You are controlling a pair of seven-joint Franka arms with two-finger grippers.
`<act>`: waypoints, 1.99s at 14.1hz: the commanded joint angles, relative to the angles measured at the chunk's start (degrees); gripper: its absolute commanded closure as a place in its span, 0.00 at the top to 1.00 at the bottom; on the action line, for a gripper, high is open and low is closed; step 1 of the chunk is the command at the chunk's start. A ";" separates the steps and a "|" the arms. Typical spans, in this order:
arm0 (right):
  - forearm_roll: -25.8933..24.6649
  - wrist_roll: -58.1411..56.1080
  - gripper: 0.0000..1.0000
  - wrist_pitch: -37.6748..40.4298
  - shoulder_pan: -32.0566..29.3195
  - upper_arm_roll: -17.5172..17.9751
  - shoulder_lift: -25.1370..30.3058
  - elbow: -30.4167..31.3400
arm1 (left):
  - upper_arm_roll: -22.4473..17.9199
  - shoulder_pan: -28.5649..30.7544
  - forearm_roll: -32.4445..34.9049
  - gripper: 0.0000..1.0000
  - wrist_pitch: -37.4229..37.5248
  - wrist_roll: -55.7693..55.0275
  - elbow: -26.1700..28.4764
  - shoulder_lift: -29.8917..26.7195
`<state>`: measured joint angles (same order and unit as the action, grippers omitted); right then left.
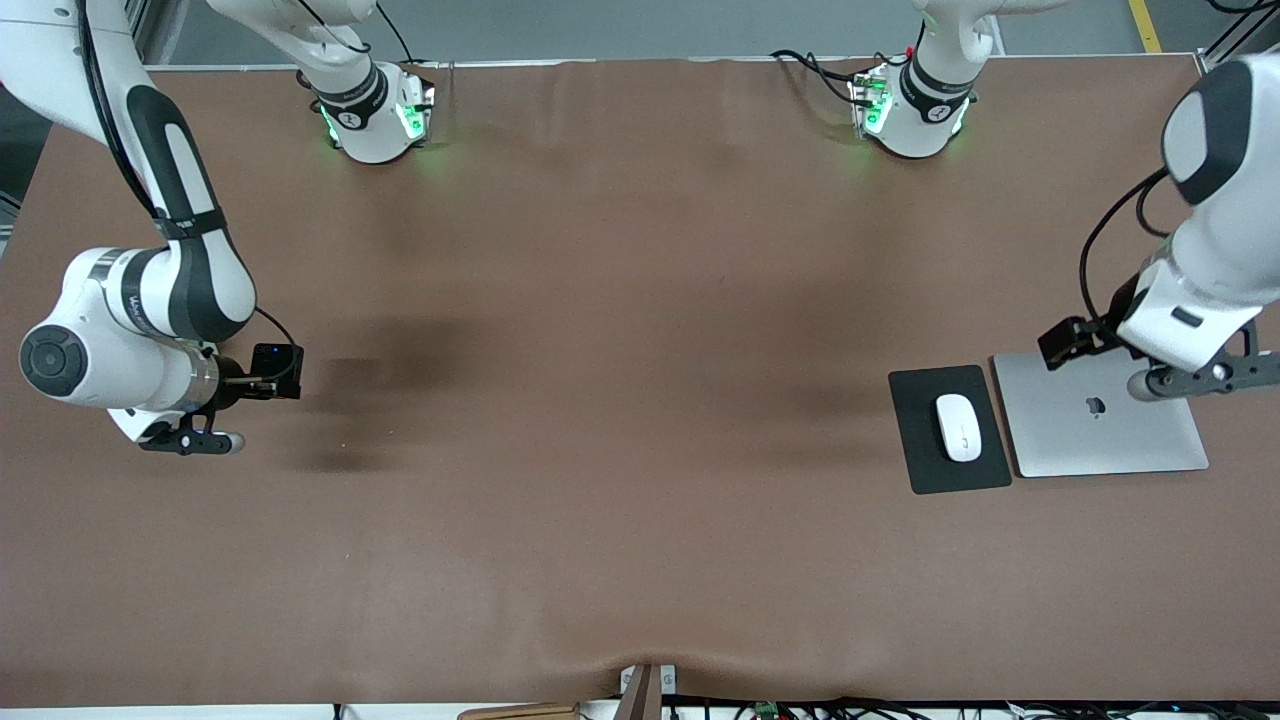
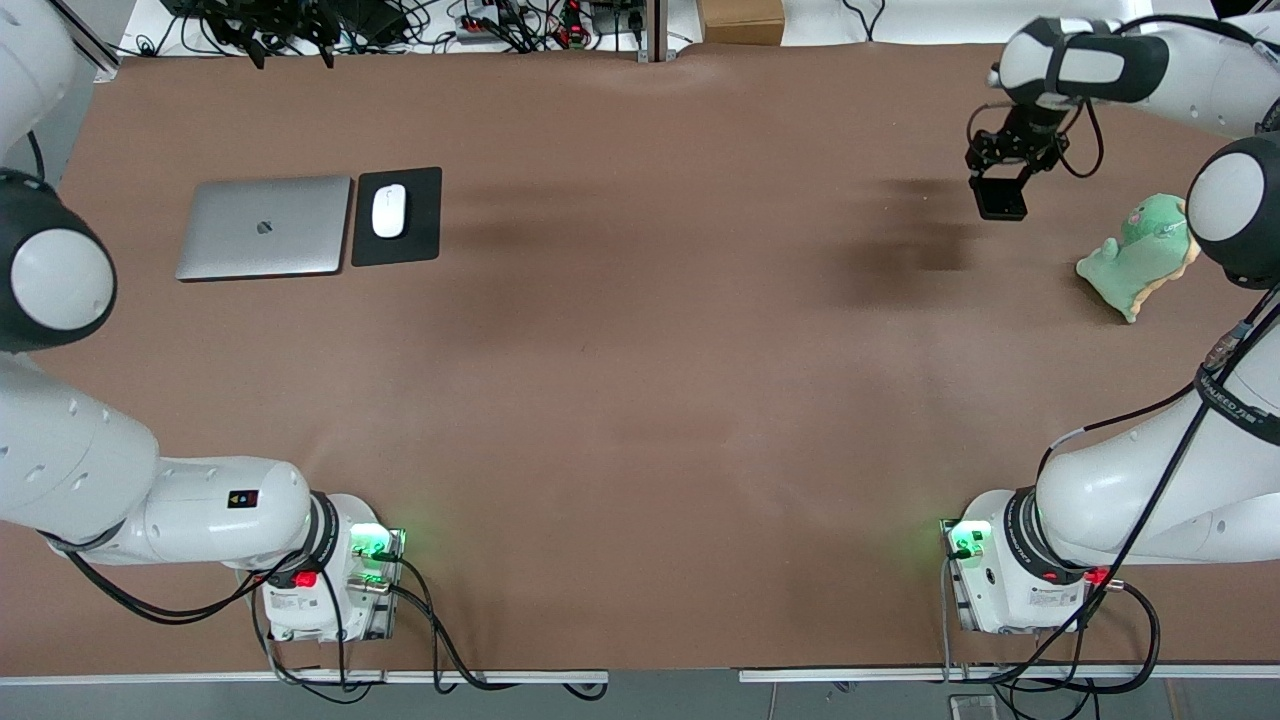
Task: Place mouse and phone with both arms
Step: 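Release the mouse with the left gripper while the right gripper carries the phone, then lower the black phone beside the green plush toy and open the right gripper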
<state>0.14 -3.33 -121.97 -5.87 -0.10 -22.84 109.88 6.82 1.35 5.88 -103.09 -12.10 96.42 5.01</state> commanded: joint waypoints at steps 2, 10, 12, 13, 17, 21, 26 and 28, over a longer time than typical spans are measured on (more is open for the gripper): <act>-1.01 -3.35 0.00 -2.04 -4.41 1.15 -1.15 1.56 | 0.30 0.41 -1.58 1.00 6.40 1.20 0.43 -5.79; -3.83 -8.27 0.00 -6.69 -9.95 1.24 -7.56 1.21 | 0.56 0.06 -4.48 1.00 12.56 1.20 0.43 -12.22; -3.83 -8.72 0.00 -7.14 -10.66 1.24 -8.36 1.21 | 0.47 0.06 -4.48 1.00 13.00 1.20 0.43 -12.57; -3.83 -8.72 0.00 -7.22 -10.74 1.24 -8.54 1.21 | 0.56 0.06 -4.48 1.00 13.01 1.20 0.35 -12.57; -3.91 -10.74 1.00 -6.96 -10.57 1.24 -9.16 1.21 | 0.56 -0.30 -4.83 1.00 13.01 1.11 -2.90 -11.34; -3.91 -10.74 1.00 -2.86 -9.60 1.50 -8.19 -3.86 | 0.47 -1.69 -5.45 1.00 13.01 0.94 -6.07 -8.89; -3.48 -9.69 1.00 7.79 -3.55 1.59 -2.93 -11.18 | 0.74 -1.79 -5.45 1.00 13.01 1.02 -6.07 -7.56; -2.95 -6.54 1.00 10.51 -1.70 1.68 0.58 -11.18 | 0.82 -1.88 -5.53 1.00 13.00 1.02 -5.98 -7.56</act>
<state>-2.48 -12.46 -113.98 -9.08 1.67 -26.33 97.56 7.47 -0.59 1.47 -90.84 -12.10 91.92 -3.03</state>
